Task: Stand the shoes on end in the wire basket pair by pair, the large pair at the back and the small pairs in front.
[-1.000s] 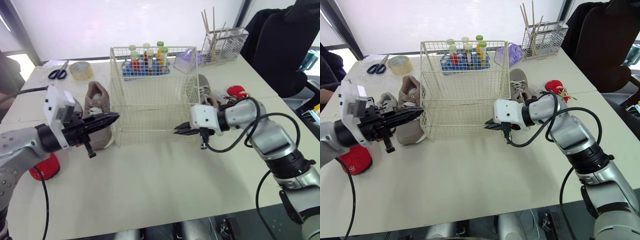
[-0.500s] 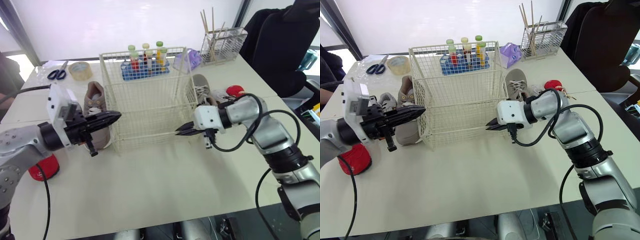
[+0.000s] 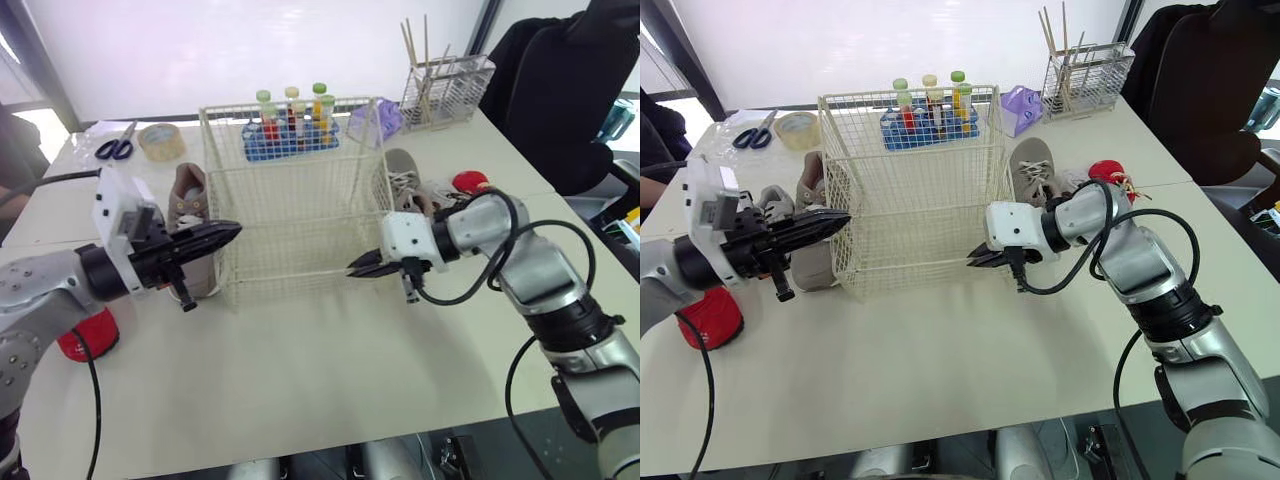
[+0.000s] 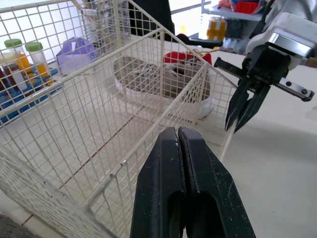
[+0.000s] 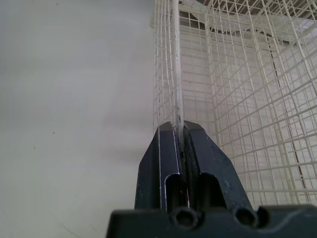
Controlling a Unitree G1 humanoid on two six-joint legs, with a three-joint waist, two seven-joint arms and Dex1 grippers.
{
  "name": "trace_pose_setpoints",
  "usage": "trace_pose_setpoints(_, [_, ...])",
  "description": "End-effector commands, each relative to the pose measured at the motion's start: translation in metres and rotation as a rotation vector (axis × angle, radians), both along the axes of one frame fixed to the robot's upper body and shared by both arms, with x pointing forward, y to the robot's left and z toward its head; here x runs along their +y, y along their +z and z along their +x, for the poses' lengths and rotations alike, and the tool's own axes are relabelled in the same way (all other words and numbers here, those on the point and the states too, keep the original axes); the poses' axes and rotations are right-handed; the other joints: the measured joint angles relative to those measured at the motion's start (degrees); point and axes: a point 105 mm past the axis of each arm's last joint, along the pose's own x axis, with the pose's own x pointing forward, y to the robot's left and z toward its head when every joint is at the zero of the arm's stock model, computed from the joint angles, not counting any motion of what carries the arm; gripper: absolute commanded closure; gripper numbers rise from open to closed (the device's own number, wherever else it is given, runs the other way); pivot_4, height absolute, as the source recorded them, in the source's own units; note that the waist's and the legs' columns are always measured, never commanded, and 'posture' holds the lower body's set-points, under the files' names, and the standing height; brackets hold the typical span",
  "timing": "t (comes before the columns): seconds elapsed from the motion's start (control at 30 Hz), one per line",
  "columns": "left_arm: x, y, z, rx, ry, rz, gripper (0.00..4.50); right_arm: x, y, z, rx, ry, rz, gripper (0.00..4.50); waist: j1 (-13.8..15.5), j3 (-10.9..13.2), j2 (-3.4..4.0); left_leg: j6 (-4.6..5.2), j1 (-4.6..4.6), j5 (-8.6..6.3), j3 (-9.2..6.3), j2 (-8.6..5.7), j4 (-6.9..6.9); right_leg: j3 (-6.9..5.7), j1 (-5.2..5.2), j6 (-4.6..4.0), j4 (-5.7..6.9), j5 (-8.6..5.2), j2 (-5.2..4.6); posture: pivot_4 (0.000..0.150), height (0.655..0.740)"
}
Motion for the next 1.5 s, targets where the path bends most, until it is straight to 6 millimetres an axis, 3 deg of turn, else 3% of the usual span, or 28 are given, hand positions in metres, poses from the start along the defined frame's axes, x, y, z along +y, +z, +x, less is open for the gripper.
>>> trace_pose_setpoints(0.03, [-0.003, 0.007, -0.003, -0.038, -0.012, 0.002, 4.5, 0.009, 0.007, -0.004, -0.043, 0.004, 0.039, 4.43, -0.05, 0.0, 0.0, -0.01, 0.0, 0.0, 0.0, 0.0, 0.0, 0.0, 0.0, 0.0, 0.01, 0.0, 0.0, 0.15, 0.74])
trace_pose_setpoints(0.43, [-0.005, 0.007, -0.002, -0.043, -0.021, 0.0, 4.5, 0.009, 0.008, 0.003, -0.038, -0.061, 0.052, 4.43, 0.16, -0.01, -0.01, -0.06, 0.02, 0.04, 0.0, 0.0, 0.0, 0.0, 0.0, -0.01, 0.03, 0.0, 0.02, 0.15, 0.74])
trace_pose_setpoints(0.57, [-0.004, 0.007, -0.002, -0.044, -0.019, 0.0, 4.5, 0.009, 0.014, 0.004, -0.044, -0.067, 0.067, 3.21, 0.19, -0.01, -0.01, -0.07, 0.01, 0.04, 0.0, 0.0, 0.01, 0.0, 0.0, -0.01, 0.03, 0.0, 0.02, 0.15, 0.74])
trace_pose_setpoints(0.73, [-0.004, 0.007, -0.002, -0.043, -0.018, 0.0, 4.5, 0.003, 0.026, 0.003, -0.075, -0.058, 0.083, 0.77, 0.2, -0.01, -0.01, -0.06, 0.01, 0.04, 0.0, 0.0, 0.01, 0.0, 0.0, -0.01, 0.03, 0.0, 0.02, 0.15, 0.74])
trace_pose_setpoints(0.8, [-0.004, 0.007, -0.002, -0.043, -0.017, -0.001, 4.5, -0.002, 0.038, 0.001, -0.091, -0.056, 0.118, 0.77, 0.26, -0.01, -0.01, -0.06, 0.01, 0.04, 0.0, -0.01, 0.01, 0.0, 0.0, -0.01, 0.03, 0.0, 0.02, 0.15, 0.74])
trace_pose_setpoints(0.93, [-0.003, 0.006, -0.002, -0.043, -0.017, -0.003, 4.5, -0.008, 0.082, -0.005, -0.109, -0.086, 0.316, 0.77, 0.27, -0.01, -0.01, -0.06, 0.01, 0.04, 0.0, -0.01, 0.01, 0.0, 0.01, -0.01, 0.03, 0.0, 0.01, 0.15, 0.74])
trace_pose_setpoints(1.0, [-0.003, 0.006, -0.002, -0.043, -0.017, -0.005, 4.5, -0.026, 0.122, 0.003, -0.145, -0.205, 0.504, 0.77, 0.25, 0.0, 0.0, -0.06, 0.01, 0.04, -0.01, 0.0, 0.01, 0.0, 0.01, -0.01, 0.04, 0.0, 0.02, 0.15, 0.74])
trace_pose_setpoints(1.1, [-0.002, 0.007, -0.001, -0.042, -0.021, -0.01, 4.5, -0.054, 0.141, 0.016, -0.19, -0.39, 0.615, 0.77, 0.27, -0.02, -0.04, -0.07, 0.01, 0.04, -0.01, 0.0, 0.0, 0.0, 0.0, -0.02, 0.04, 0.0, 0.0, 0.15, 0.74])
trace_pose_setpoints(1.2, [-0.002, 0.008, 0.0, -0.035, -0.033, -0.02, 4.5, -0.09, 0.136, 0.036, -0.223, -0.656, 0.652, 0.77, 0.36, -0.09, -0.15, -0.07, 0.01, 0.03, -0.04, -0.01, -0.01, -0.01, 0.02, -0.05, 0.03, -0.01, -0.05, 0.15, 0.74])
trace_pose_setpoints(1.27, [-0.004, 0.008, 0.003, -0.031, -0.055, -0.013, 4.5, -0.107, 0.116, 0.047, -0.184, -0.838, 0.675, 0.77, 0.34, -0.09, -0.15, -0.07, 0.01, 0.03, 0.01, -0.05, -0.01, 0.0, 0.02, -0.25, 0.03, -0.1, -0.13, 0.15, 0.74])
trace_pose_setpoints(1.33, [-0.005, 0.009, 0.005, -0.031, -0.069, -0.009, 4.5, -0.114, 0.093, 0.051, -0.145, -0.952, 0.677, 0.77, 0.29, -0.09, -0.14, -0.07, 0.01, 0.04, 0.01, -0.05, 0.0, 0.0, 0.02, -0.27, 0.03, -0.09, -0.15, 0.15, 0.74])
trace_pose_setpoints(1.5, [-0.008, 0.009, 0.009, -0.028, -0.096, -0.004, 4.5, -0.108, 0.051, 0.052, -0.076, -1.11, 0.7, 0.77, -0.08, -0.08, -0.11, -0.07, -0.02, 0.04, 0.04, -0.02, -0.05, 0.04, -0.07, -0.05, 0.05, 0.03, 0.0, 0.15, 0.74])
